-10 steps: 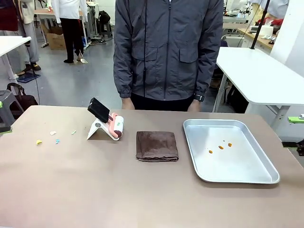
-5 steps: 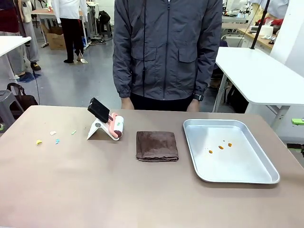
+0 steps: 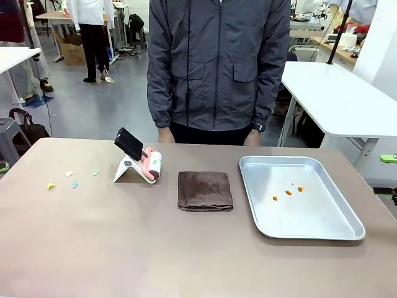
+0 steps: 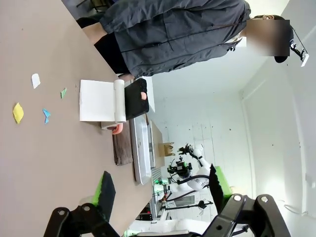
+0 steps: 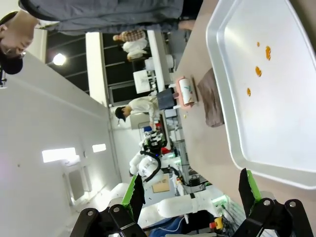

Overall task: Clean the surface of the table.
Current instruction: Hold the Lint Roller with your left hand and the towel with your right hand.

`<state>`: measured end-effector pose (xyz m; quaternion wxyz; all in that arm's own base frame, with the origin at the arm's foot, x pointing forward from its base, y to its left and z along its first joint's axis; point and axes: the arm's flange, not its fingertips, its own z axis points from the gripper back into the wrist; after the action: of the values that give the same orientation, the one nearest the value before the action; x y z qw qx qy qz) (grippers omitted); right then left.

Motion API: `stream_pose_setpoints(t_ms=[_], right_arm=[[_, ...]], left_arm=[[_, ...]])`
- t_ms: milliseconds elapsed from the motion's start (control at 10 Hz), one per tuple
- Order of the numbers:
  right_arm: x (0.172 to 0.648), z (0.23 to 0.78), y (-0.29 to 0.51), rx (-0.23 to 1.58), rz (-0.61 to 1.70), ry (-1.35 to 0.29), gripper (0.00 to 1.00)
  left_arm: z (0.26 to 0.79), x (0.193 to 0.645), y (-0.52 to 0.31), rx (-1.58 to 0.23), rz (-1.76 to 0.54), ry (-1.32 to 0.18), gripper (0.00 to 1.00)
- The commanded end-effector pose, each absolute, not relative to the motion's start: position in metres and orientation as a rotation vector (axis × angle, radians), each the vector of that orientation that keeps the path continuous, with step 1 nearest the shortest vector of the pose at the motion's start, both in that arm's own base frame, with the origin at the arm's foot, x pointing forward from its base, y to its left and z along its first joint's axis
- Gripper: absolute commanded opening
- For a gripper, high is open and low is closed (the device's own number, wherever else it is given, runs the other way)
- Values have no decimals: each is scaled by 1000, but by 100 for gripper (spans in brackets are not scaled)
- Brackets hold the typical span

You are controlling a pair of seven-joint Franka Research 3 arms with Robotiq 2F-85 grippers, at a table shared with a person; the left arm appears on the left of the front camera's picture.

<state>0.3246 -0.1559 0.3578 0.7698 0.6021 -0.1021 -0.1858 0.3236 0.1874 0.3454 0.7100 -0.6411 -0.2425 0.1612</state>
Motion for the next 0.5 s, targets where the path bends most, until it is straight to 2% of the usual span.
stream_pose_setpoints(t_ms=[0, 400], right_arm=[[324, 378, -133, 1205, -364, -284, 100], [354, 438, -29, 1008, -138, -349, 100]], left_arm=[[364, 333, 181, -1403, 337, -543, 100], [441, 394, 125, -1222, 213, -421, 100]])
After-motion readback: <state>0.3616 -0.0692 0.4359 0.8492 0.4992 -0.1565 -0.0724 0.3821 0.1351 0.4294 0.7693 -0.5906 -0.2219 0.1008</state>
